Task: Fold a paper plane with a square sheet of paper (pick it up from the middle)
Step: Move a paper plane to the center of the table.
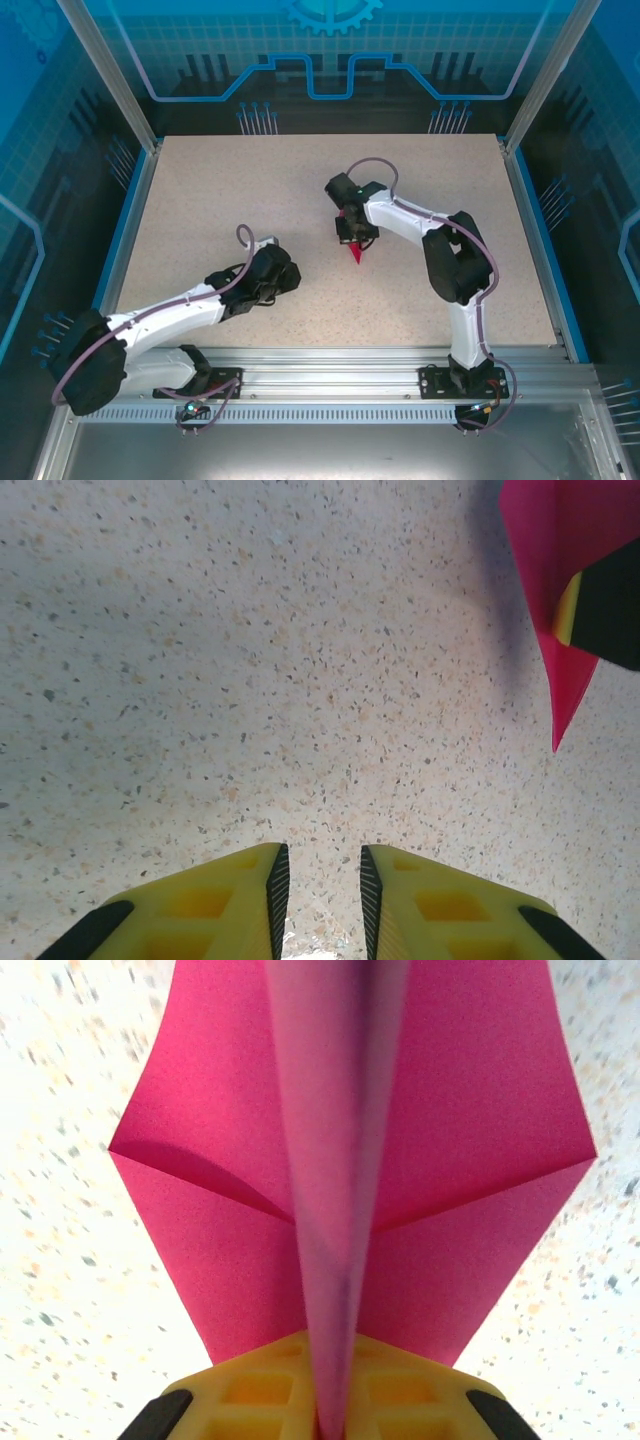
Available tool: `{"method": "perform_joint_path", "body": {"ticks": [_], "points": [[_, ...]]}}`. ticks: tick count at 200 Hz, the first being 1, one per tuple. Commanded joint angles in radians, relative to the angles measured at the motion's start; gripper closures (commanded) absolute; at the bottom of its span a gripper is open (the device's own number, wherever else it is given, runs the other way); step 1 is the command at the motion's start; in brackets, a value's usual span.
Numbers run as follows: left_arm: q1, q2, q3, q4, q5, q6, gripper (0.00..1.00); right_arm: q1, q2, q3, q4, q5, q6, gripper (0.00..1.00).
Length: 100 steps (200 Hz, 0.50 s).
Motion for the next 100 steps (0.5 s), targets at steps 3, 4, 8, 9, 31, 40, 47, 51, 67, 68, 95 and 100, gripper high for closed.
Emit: {"method": "perform_joint_path", "body": {"ticks": [3, 4, 8, 9, 31, 40, 47, 51, 67, 68, 95, 100], "points": [[0.009, -0.03, -0.019, -0.044, -0.035, -0.009, 0.71, -0.022, 0.053, 0.035, -0.038, -0.014, 0.034, 0.89], [0.009, -0.031, -0.019, -0.044, -0.036, -0.009, 0.71, -0.022, 0.054, 0.034, -0.037, -0.015, 0.035, 0.89], [0.009, -0.033, -0.02, -0.047, -0.037, -0.009, 0.71, -0.022, 0.058, 0.034, -0.035, -0.018, 0.04, 0.89], [0.009, -0.034, -0.02, -0.048, -0.037, -0.009, 0.71, -0.022, 0.059, 0.034, -0.034, -0.019, 0.041, 0.88], [0.013, -0.04, -0.027, -0.048, -0.036, -0.012, 0.7, -0.022, 0.076, 0.039, -0.029, -0.028, 0.047, 0.87], [0.013, -0.042, -0.028, -0.048, -0.034, -0.012, 0.7, -0.022, 0.082, 0.04, -0.033, -0.027, 0.046, 0.86], [0.015, -0.04, -0.028, -0.047, -0.034, -0.012, 0.7, -0.024, 0.085, 0.039, -0.033, -0.025, 0.045, 0.86], [0.015, -0.038, -0.027, -0.047, -0.034, -0.012, 0.7, -0.024, 0.086, 0.038, -0.033, -0.026, 0.046, 0.86], [0.015, -0.036, -0.029, -0.045, -0.033, -0.012, 0.7, -0.024, 0.09, 0.034, -0.03, -0.03, 0.044, 0.86], [0.015, -0.036, -0.028, -0.045, -0.032, -0.012, 0.7, -0.024, 0.091, 0.033, -0.031, -0.03, 0.044, 0.86], [0.015, -0.034, -0.028, -0.045, -0.032, -0.01, 0.7, -0.024, 0.098, 0.027, -0.03, -0.039, 0.044, 0.85], [0.016, -0.034, -0.028, -0.046, -0.032, -0.01, 0.69, -0.023, 0.097, 0.026, -0.03, -0.04, 0.044, 0.84]]}}
